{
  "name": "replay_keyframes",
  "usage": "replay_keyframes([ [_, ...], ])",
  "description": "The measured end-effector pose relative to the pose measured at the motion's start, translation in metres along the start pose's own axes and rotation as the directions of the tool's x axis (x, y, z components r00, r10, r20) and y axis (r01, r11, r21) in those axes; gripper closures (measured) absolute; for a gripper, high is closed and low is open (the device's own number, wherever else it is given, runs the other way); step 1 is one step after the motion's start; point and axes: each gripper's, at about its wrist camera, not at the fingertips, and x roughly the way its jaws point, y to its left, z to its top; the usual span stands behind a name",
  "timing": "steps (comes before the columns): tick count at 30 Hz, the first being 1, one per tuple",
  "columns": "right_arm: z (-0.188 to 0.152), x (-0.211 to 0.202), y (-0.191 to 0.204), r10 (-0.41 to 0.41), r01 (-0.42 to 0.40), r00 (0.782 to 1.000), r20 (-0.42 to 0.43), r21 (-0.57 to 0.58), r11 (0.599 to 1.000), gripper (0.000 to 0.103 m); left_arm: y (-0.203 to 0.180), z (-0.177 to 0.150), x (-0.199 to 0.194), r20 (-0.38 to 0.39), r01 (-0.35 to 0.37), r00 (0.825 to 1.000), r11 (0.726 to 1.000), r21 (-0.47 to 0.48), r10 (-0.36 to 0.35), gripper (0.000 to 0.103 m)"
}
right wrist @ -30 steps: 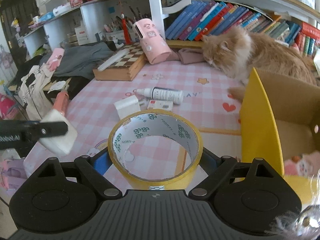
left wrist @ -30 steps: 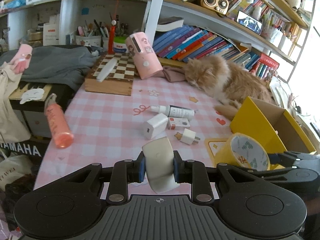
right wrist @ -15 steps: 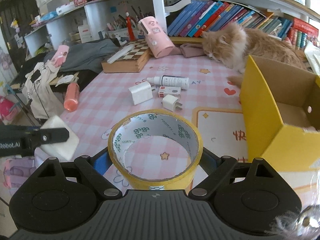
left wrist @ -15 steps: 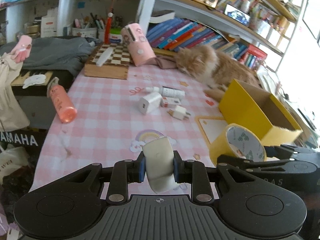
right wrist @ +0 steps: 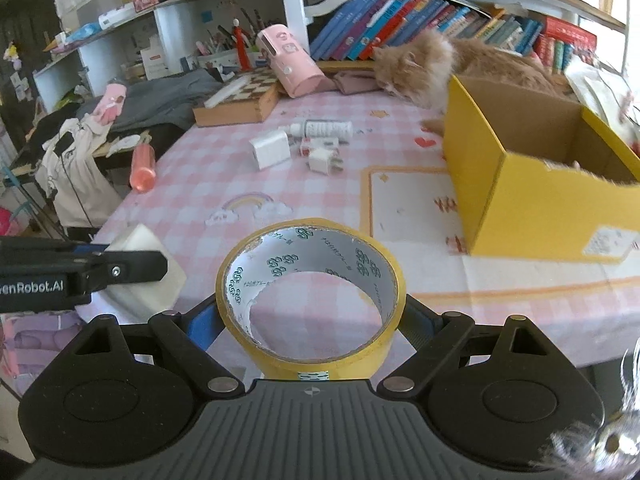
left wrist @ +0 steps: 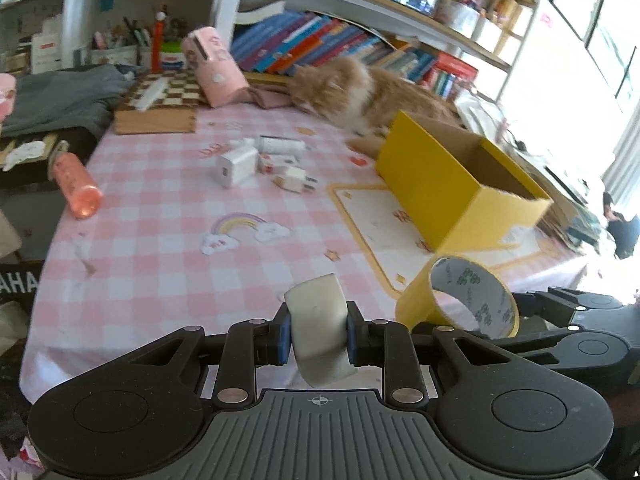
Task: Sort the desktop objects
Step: 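Carry the tape roll and white block with both tools toward the yellow box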
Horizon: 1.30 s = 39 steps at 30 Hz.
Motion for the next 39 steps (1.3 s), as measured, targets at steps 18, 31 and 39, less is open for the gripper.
replay_keyframes([
  [18,-0.049,-0.045,-0.028,-0.125,0.123,0.992,0.000,0.187,0.975,0.015,-0.044,-0.013,0.008,-0.077,0.133,0.989,0.981,0.139,-0.123,0.079],
  [31,-0.059,-0.057,-0.058,-0.167,0.163,0.986,-0.008,0.281,0.946,0.015,-0.077,-0.006,0.025,-0.095,0.144,0.987,0.967,0.212,-0.127,0.079],
  [39,-0.057,-0.055,-0.089,-0.156,0.160,0.987,-0.038,0.283,0.946,0.015,-0.103,0.001,0.044,-0.120,0.146,0.985,0.960,0.238,-0.120,0.079],
])
